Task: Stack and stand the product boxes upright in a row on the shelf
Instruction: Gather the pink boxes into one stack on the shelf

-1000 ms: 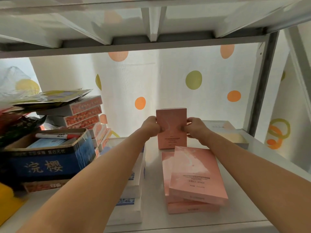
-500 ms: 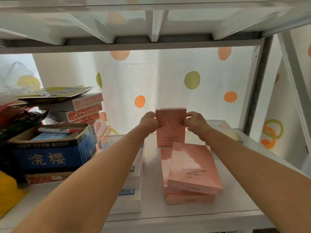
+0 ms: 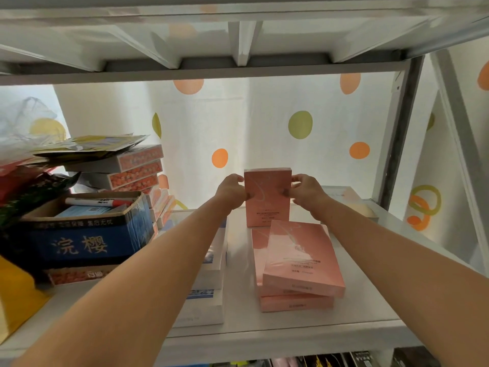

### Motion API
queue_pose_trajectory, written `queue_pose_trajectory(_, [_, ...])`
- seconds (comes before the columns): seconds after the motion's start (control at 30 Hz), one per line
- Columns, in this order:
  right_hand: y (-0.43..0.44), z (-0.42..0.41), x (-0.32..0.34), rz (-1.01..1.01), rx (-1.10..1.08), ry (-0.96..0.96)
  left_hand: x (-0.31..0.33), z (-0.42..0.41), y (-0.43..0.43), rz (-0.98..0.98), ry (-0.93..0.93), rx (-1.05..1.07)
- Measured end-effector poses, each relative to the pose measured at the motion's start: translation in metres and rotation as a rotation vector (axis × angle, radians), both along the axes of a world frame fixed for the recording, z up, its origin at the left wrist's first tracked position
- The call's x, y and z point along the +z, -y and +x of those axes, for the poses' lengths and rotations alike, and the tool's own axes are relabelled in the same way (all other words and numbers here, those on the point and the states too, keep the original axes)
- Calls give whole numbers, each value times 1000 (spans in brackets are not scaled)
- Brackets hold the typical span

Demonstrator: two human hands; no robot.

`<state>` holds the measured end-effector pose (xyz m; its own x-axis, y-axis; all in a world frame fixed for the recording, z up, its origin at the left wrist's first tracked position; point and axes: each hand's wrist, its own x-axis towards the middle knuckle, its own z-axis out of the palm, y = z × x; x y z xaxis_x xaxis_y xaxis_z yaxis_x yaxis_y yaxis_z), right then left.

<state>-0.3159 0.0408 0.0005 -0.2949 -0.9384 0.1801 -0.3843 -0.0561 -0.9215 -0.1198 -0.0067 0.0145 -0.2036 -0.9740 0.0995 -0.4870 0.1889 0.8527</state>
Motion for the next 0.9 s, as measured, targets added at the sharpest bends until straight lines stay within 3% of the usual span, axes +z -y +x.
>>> queue_pose_trajectory(0.4, [-16,-10,14,-73,23,48,28,1,-25,-186,-72,32])
queue_pose_trajectory(0.63, [-51,-44,52,-165,-31,62,76,-40,-62,-500,-153,182])
queue_pose_trajectory(0.9, [-98,-109,67,-199,-145,140,71,-147,-88,-243,-81,-186])
